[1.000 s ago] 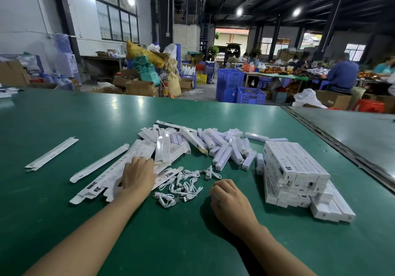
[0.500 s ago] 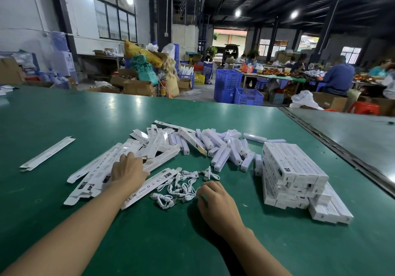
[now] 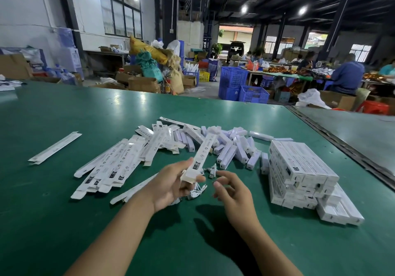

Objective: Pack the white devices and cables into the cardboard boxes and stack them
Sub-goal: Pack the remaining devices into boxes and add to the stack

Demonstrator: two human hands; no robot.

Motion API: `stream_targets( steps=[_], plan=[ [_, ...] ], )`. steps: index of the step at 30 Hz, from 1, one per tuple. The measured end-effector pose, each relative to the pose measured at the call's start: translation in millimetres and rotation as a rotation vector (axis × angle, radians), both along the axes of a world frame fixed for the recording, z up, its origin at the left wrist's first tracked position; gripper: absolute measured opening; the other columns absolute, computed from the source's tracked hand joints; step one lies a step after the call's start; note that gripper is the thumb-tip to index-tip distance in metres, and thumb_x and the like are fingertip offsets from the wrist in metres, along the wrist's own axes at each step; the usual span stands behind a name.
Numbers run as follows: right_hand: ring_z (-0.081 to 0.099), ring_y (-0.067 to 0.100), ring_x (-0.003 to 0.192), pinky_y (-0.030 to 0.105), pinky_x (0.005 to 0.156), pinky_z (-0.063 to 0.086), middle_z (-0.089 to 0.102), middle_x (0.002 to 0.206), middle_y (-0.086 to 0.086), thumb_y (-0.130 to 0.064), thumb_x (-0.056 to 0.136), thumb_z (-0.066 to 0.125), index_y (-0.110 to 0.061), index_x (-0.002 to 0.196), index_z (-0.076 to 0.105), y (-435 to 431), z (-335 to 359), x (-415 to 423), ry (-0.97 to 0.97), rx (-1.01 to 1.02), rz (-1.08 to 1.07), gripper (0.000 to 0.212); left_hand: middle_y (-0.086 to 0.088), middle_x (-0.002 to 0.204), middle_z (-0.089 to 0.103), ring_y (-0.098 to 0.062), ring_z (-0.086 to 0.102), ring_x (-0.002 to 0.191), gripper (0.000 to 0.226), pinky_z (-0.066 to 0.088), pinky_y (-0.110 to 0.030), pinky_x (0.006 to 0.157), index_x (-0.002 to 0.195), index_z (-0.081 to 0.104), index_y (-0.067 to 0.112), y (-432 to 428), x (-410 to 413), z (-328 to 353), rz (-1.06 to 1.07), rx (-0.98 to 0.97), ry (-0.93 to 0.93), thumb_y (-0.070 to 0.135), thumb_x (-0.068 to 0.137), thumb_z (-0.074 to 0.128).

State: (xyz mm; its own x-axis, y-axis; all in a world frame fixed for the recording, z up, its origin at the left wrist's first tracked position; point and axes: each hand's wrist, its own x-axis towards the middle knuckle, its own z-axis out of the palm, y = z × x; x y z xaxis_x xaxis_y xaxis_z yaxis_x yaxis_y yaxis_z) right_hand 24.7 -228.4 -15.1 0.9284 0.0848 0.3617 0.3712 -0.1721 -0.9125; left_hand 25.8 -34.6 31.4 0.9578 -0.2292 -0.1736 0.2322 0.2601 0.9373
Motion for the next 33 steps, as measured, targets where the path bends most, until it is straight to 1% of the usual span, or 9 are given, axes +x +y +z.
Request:
stream_targets(
  steps=[7, 10, 16, 20, 24, 26, 28, 31, 33],
  plan=[
    [0.066, 0.007, 0.09, 0.014, 0.074, 0.051, 0.06, 0.112, -0.022, -0.015, 0.087, 0.073, -0.039, 0.109, 0.065, 8, 7, -14, -0.183, -0.133, 0.07, 0.034, -0.015, 0.094, 0.075, -0.017, 0.07, 0.072, 0.037, 0.054, -0.028, 0.059, 0.108, 0.072, 0.006, -22, -10, -21, 0.077, -0.065, -0.077, 0.026, 0.107, 0.041],
    [0.066, 0.008, 0.092, 0.019, 0.081, 0.054, 0.059, 0.116, -0.023, -0.01, 0.082, 0.077, -0.034, 0.112, 0.067, 7, 8, -14, -0.192, -0.153, 0.064, 0.04, -0.015, 0.098, 0.075, -0.022, 0.073, 0.081, 0.033, 0.059, -0.032, 0.067, 0.116, 0.066, 0.003, -25, -14, -24, 0.118, -0.097, -0.113, 0.023, 0.106, 0.041],
    [0.067, 0.012, 0.104, 0.022, 0.087, 0.054, 0.064, 0.121, -0.018, 0.007, 0.076, 0.074, -0.018, 0.118, 0.07, 4, 9, -15, -0.204, -0.09, 0.109, 0.048, 0.0, 0.118, 0.073, -0.021, 0.072, 0.102, 0.039, 0.058, -0.031, 0.074, 0.129, 0.048, 0.049, -29, -18, -28, 0.209, -0.008, -0.241, 0.021, 0.102, 0.048],
    [0.063, 0.001, 0.111, 0.02, 0.091, 0.052, 0.066, 0.122, -0.017, 0.006, 0.079, 0.072, -0.025, 0.12, 0.068, 4, 11, -17, -0.204, -0.128, 0.081, 0.052, 0.007, 0.129, 0.066, -0.009, 0.066, 0.113, 0.043, 0.055, -0.03, 0.093, 0.132, 0.05, 0.053, -27, -20, -32, 0.243, 0.299, -0.423, 0.019, 0.107, 0.043],
    [0.068, 0.003, 0.096, 0.026, 0.091, 0.054, 0.073, 0.103, -0.02, 0.004, 0.079, 0.074, -0.034, 0.117, 0.068, 1, 10, -15, -0.132, -0.133, 0.027, 0.054, 0.003, 0.087, 0.07, -0.016, 0.062, 0.074, 0.035, 0.055, -0.036, 0.074, 0.129, 0.058, 0.047, -24, -20, -39, 0.361, 0.565, -0.587, 0.024, 0.103, 0.05],
    [0.069, 0.005, 0.093, 0.027, 0.089, 0.055, 0.073, 0.098, -0.02, 0.004, 0.078, 0.074, -0.036, 0.114, 0.068, 2, 9, -16, -0.11, -0.108, 0.022, 0.054, 0.008, 0.08, 0.068, -0.013, 0.058, 0.069, 0.036, 0.052, -0.033, 0.071, 0.132, 0.059, 0.044, -23, -21, -39, 0.379, 0.615, -0.628, 0.026, 0.101, 0.054],
    [0.07, 0.01, 0.09, 0.031, 0.087, 0.057, 0.074, 0.095, -0.013, 0.007, 0.077, 0.075, -0.033, 0.112, 0.07, 3, 8, -15, -0.099, -0.054, 0.029, 0.053, 0.017, 0.078, 0.066, -0.007, 0.057, 0.071, 0.042, 0.052, -0.031, 0.075, 0.135, 0.054, 0.047, -20, -23, -37, 0.342, 0.627, -0.636, 0.022, 0.1, 0.057],
    [0.071, 0.014, 0.087, 0.033, 0.085, 0.058, 0.075, 0.093, -0.005, 0.009, 0.074, 0.076, -0.026, 0.107, 0.073, 2, 8, -14, -0.109, 0.004, 0.034, 0.048, 0.007, 0.095, 0.074, -0.019, 0.068, 0.087, 0.049, 0.056, -0.038, 0.086, 0.14, 0.05, 0.045, -16, -25, -36, 0.254, 0.615, -0.623, 0.025, 0.097, 0.062],
    [0.072, 0.014, 0.087, 0.031, 0.083, 0.058, 0.075, 0.097, -0.004, 0.01, 0.072, 0.079, -0.016, 0.094, 0.072, 1, 8, -13, -0.151, 0.025, 0.028, 0.035, 0.009, 0.105, 0.075, -0.012, 0.07, 0.097, 0.052, 0.056, -0.03, 0.089, 0.139, 0.052, 0.042, -14, -27, -34, 0.221, 0.57, -0.634, 0.029, 0.091, 0.066]
  ],
)
